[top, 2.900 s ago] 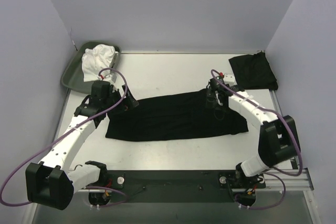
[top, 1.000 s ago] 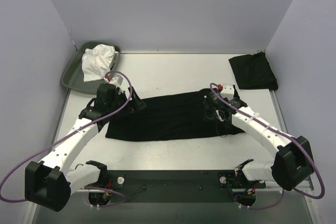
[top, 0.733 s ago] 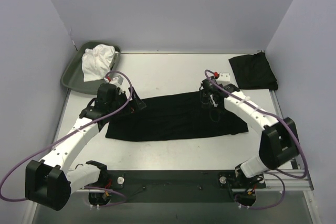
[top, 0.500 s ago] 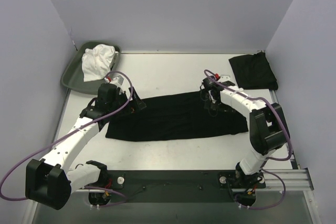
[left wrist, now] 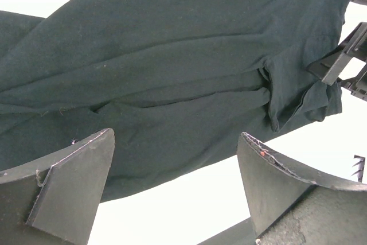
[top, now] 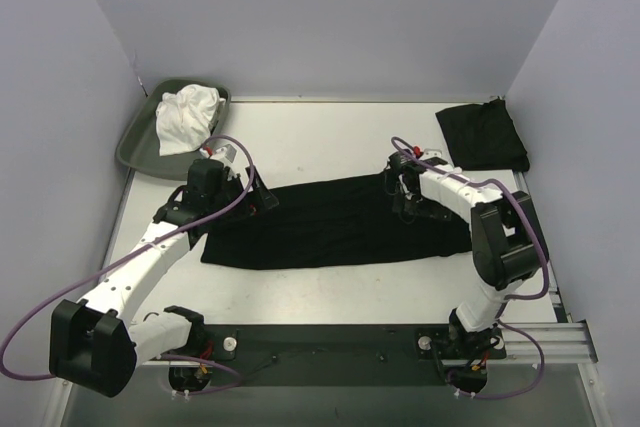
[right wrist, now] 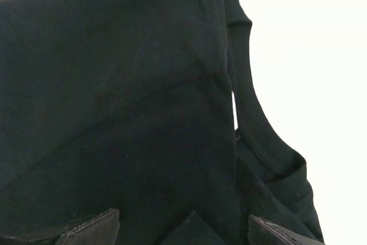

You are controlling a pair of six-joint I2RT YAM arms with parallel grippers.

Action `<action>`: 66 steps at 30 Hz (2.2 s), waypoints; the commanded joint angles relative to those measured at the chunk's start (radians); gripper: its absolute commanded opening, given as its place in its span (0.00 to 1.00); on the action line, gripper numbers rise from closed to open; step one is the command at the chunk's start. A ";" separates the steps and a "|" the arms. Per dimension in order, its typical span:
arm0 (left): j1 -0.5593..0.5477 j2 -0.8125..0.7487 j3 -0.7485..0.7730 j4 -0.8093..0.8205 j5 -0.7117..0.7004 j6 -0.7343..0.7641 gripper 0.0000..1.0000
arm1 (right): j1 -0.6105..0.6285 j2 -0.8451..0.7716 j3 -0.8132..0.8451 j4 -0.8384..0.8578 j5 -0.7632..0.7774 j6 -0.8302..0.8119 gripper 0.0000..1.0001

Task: Fold and stack the t-shirts

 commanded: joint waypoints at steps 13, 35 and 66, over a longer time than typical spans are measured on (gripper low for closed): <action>-0.006 -0.004 0.012 0.032 -0.002 0.008 0.97 | 0.006 -0.048 -0.083 -0.145 0.077 0.152 0.95; -0.007 -0.043 -0.025 0.043 0.012 -0.007 0.97 | 0.198 -0.037 -0.100 -0.498 0.160 0.507 0.95; 0.048 -0.012 0.141 -0.127 -0.030 0.094 0.97 | 0.041 -0.186 -0.143 0.379 -0.359 0.069 1.00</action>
